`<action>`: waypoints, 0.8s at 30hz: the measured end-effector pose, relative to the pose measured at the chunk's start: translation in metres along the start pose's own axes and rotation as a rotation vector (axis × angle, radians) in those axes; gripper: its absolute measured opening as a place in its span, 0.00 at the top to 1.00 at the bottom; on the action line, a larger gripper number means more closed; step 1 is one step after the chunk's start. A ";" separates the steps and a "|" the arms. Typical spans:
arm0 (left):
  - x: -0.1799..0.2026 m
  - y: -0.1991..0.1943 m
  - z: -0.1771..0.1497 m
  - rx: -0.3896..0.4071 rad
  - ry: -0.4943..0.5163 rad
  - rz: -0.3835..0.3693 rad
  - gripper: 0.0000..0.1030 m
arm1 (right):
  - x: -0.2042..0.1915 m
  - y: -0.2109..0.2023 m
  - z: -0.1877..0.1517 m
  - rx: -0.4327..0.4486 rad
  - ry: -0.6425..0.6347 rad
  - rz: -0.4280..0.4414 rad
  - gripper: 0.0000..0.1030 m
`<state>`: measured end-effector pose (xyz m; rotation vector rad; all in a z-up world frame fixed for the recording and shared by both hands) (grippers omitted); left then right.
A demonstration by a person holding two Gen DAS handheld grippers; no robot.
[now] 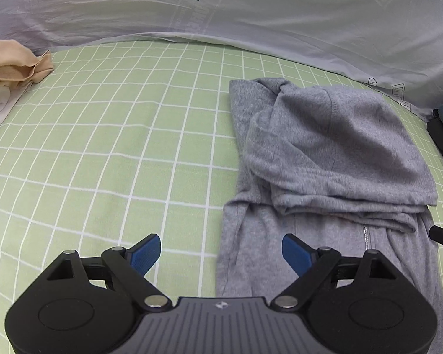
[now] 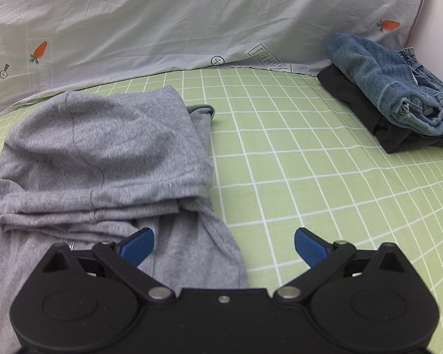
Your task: Fold clothes
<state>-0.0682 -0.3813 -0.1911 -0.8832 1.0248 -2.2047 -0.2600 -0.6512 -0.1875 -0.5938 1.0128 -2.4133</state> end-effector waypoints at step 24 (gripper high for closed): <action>0.020 -0.055 -0.159 -0.102 -0.028 -0.040 0.13 | 0.039 -0.086 -0.172 -0.146 -0.072 0.107 0.01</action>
Point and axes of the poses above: each gripper's, at about its wrist camera, not at the fingertips, and y roughly the way its jaws point, x to its right, z to its top, the point moved 9 cm from there along y, roughly the way its jaws point, and after that the axes turned 14 degrees about -z, right-handed, at the moved point
